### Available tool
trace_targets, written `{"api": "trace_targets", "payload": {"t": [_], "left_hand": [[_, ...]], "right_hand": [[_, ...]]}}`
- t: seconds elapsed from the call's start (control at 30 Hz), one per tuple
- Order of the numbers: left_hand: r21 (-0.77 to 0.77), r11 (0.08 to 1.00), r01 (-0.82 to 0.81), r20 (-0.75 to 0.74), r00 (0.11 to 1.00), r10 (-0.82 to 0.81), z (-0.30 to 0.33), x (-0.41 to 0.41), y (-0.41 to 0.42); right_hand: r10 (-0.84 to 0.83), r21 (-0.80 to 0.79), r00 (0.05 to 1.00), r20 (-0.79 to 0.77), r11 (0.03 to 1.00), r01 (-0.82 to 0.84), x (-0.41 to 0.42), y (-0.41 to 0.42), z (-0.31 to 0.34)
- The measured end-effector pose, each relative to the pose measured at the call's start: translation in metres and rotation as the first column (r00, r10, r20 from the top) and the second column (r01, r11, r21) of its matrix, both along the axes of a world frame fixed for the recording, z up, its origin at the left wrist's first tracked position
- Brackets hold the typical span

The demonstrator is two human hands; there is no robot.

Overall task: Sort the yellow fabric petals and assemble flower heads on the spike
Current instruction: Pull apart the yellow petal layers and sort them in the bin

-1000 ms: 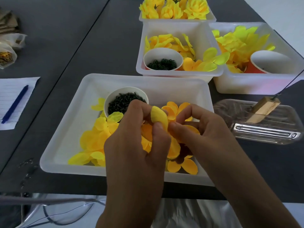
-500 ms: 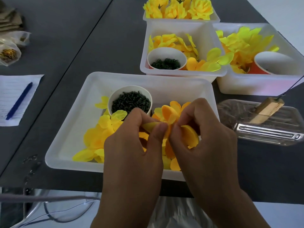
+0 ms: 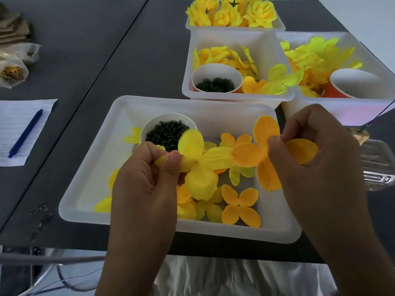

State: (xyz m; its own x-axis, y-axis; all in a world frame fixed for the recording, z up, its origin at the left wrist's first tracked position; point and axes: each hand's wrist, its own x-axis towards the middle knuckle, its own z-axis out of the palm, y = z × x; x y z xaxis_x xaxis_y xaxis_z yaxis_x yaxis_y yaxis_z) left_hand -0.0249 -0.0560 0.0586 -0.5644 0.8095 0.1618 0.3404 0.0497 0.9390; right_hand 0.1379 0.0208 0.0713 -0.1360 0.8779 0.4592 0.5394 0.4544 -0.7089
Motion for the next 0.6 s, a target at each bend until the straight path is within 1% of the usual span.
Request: {"api": "trace_targets", "payload": {"t": [0.07,0.13,0.17,0.2,0.23,0.27,0.3,0.33,0.37,0.43,0.47,0.5,0.53,0.57,0.6], "left_hand": [[-0.026,1.0,0.003,-0.036,0.999,-0.004,-0.002,0.0,0.001],[-0.068,0.995,-0.074,-0.103,0.992,0.067,-0.006,-0.013,-0.002],[-0.092,0.986,-0.138,-0.131,0.983,0.126,-0.009,-0.024,-0.005],[-0.115,0.976,-0.183,-0.152,0.975,0.165,-0.01,-0.037,-0.008],[-0.145,0.97,-0.193,-0.176,0.97,0.167,-0.01,-0.047,-0.011],[-0.202,0.965,-0.17,-0.209,0.97,0.127,-0.009,-0.053,-0.012],[-0.287,0.949,-0.13,-0.249,0.967,0.057,-0.009,-0.056,-0.011],[-0.385,0.917,-0.107,-0.287,0.958,-0.009,-0.009,-0.056,-0.009],[-0.474,0.873,-0.112,-0.328,0.943,-0.057,-0.008,-0.054,-0.007],[-0.558,0.811,-0.178,-0.436,0.894,-0.104,-0.008,-0.05,-0.003],[-0.553,0.804,-0.219,-0.487,0.868,-0.098,-0.007,-0.047,-0.002],[-0.507,0.825,-0.251,-0.529,0.846,-0.067,-0.005,-0.043,-0.002],[-0.42,0.872,-0.251,-0.554,0.832,-0.027,0.0,-0.037,-0.002],[-0.315,0.926,-0.207,-0.561,0.828,-0.006,0.005,-0.028,-0.002],[-0.216,0.969,-0.119,-0.551,0.834,-0.02,0.009,-0.019,0.0]], "right_hand": [[-0.004,0.021,1.0,0.016,1.0,0.004,0.001,0.0,-0.001],[-0.076,0.045,0.996,0.044,0.996,0.074,0.013,0.009,-0.005],[-0.145,0.033,0.989,0.035,0.989,0.144,0.022,0.016,-0.008],[-0.215,-0.016,0.977,0.003,0.976,0.215,0.029,0.023,-0.009],[-0.255,-0.077,0.966,-0.042,0.965,0.251,0.034,0.028,-0.008],[-0.232,-0.098,0.971,-0.056,0.969,0.226,0.036,0.029,-0.007],[-0.165,-0.08,0.986,-0.03,0.984,0.162,0.035,0.028,-0.004],[-0.089,-0.06,0.996,0.014,0.994,0.089,0.031,0.026,-0.001],[-0.024,-0.079,1.0,0.015,0.997,0.026,0.026,0.022,0.001],[0.086,-0.187,0.994,-0.074,0.977,-0.098,0.018,0.017,0.002],[0.111,-0.234,0.987,-0.116,0.963,-0.135,0.015,0.016,0.001],[0.114,-0.265,0.984,-0.136,0.953,-0.147,0.013,0.015,-0.002],[0.104,-0.285,0.985,-0.14,0.948,-0.14,0.011,0.014,-0.004],[0.098,-0.294,0.987,-0.127,0.947,-0.132,0.008,0.012,-0.006],[0.099,-0.298,0.989,-0.113,0.946,-0.129,0.004,0.01,-0.007]]}}
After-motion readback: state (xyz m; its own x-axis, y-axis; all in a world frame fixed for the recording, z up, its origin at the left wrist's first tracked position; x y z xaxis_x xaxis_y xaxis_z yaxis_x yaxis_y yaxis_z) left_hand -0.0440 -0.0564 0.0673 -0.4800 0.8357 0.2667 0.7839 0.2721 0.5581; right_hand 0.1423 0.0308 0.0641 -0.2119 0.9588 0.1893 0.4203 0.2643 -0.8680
